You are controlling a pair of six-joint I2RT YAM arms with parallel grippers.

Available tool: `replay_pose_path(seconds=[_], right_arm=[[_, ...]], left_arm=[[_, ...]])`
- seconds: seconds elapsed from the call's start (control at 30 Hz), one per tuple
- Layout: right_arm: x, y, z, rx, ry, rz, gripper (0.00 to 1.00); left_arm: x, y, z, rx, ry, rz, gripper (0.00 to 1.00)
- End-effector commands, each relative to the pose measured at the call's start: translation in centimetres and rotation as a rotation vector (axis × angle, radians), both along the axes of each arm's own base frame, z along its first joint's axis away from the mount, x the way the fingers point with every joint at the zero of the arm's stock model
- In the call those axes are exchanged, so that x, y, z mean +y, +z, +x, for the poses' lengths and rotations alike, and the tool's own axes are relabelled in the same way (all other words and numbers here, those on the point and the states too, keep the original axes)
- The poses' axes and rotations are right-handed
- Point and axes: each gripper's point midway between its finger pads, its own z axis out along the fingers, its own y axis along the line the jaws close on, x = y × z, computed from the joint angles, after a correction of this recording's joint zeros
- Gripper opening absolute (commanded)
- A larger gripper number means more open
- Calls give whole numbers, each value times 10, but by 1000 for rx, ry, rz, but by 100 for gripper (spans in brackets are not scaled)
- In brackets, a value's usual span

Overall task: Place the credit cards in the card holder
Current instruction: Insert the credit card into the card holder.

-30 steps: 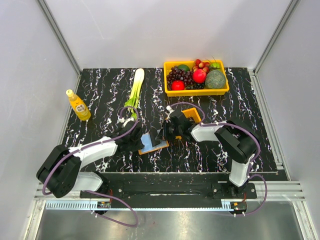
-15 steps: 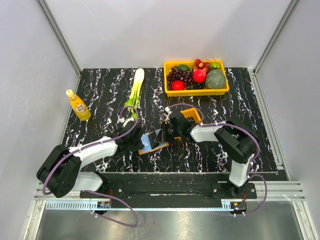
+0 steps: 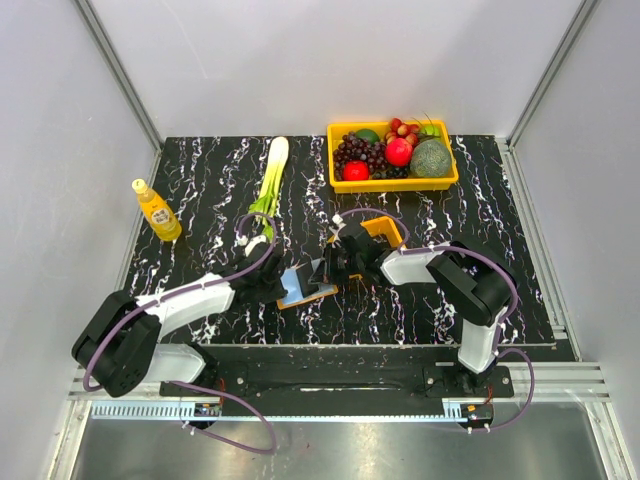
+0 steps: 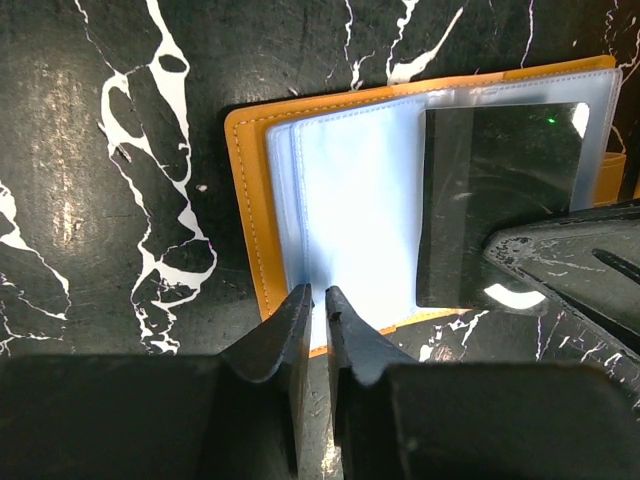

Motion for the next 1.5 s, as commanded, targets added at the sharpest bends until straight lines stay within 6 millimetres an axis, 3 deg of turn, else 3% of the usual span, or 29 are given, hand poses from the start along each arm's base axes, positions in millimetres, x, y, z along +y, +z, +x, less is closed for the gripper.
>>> replay_pose_path(seconds=[0.0, 0.4, 0.7, 0.87, 0.93, 1.07, 1.13, 1.37, 1.47], right_arm=[[-22, -30, 7, -7, -61, -122, 2], [-41, -36, 22, -73, -74, -217, 2], [-29, -43, -14, -31, 51, -180, 2], [-26, -50, -25, 0, 46, -179, 2], [-29, -51, -22, -2, 14, -192, 2], [-34, -50, -20, -2, -26, -200, 2], [-38, -49, -19, -5, -56, -206, 2], [-37, -41, -19, -34, -58, -168, 2], [-34, -44, -23, -13, -40, -159, 1]], left_arm=[[39, -27, -25, 96, 18, 174, 17], [39, -46, -30, 156, 3, 205, 13], [40, -42, -30, 160, 11, 212, 12], [43, -36, -31, 158, 23, 216, 20], [45, -34, -31, 152, 34, 218, 30], [48, -34, -34, 149, 49, 216, 38], [48, -34, -34, 144, 60, 212, 48], [45, -39, -35, 155, 60, 200, 51], [45, -41, -34, 161, 58, 205, 46]])
